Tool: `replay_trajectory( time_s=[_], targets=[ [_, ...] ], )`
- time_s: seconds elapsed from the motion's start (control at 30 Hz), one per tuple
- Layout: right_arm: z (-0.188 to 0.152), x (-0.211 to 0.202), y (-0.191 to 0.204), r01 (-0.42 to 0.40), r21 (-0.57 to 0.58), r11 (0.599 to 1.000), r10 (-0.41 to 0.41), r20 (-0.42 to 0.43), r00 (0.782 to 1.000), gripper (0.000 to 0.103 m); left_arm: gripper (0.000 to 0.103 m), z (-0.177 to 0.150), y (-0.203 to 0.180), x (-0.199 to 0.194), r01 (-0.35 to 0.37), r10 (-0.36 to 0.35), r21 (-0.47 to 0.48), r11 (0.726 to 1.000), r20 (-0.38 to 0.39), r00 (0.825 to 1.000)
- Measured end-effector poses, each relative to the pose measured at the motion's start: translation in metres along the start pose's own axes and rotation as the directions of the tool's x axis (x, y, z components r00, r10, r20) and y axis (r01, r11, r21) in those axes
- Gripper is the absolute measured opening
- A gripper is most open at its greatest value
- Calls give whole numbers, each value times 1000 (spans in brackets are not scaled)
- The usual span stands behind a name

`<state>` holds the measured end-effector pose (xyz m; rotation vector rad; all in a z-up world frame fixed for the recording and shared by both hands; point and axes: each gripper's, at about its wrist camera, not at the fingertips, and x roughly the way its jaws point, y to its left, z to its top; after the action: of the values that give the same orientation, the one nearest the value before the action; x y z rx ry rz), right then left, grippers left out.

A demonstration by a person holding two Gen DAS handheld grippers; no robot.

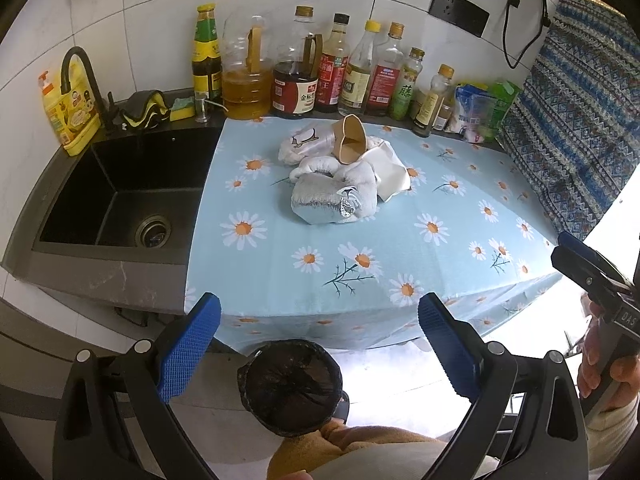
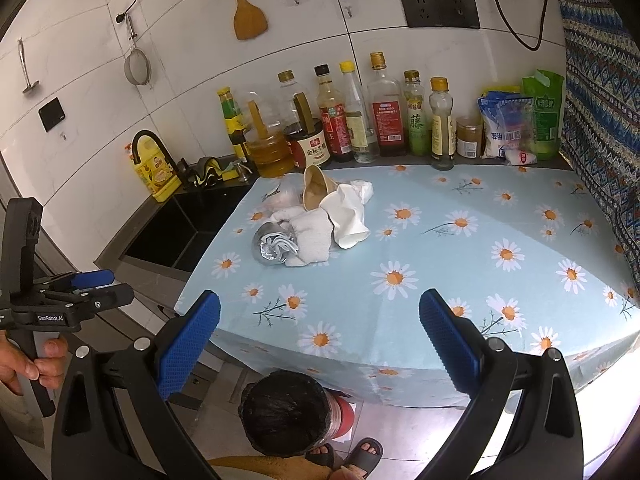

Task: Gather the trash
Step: 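Move both tools toward the trash pile on the daisy tablecloth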

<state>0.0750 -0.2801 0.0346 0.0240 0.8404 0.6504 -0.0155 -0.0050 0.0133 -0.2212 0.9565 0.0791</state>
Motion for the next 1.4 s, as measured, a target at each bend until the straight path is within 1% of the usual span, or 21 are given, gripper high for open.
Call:
replay_trajectory(
  time_s=[0.2, 0.6, 0.77, 1.03, 1.17, 1.4],
  targets=[
    [-1, -6, 13, 23, 20, 1000, -23, 7, 1000, 99, 96, 6, 12, -5, 33, -33, 9, 999, 0, 999],
    [-6, -9, 30, 45, 44, 998, -46, 30, 998, 99, 95, 3, 18, -5, 60, -60, 60, 996, -1, 998],
    [-9, -10, 37, 52, 35, 998, -53, 33, 998, 99, 95, 1, 24, -5, 73, -73, 60, 996, 2, 997],
    [-16, -15, 51, 64, 38, 997, -66, 53, 996, 99, 96, -2, 31, -10, 84, -85, 65, 994, 12, 996],
    [-17, -15, 54, 69, 39, 997, -71, 56, 996, 99, 96, -6, 35, -12, 59, -60, 74, 995, 22, 998],
    [-25, -14, 59, 68, 55, 996, -71, 50, 996, 99, 96, -9, 44, -13, 72, -74, 66, 995, 20, 997]
  ],
)
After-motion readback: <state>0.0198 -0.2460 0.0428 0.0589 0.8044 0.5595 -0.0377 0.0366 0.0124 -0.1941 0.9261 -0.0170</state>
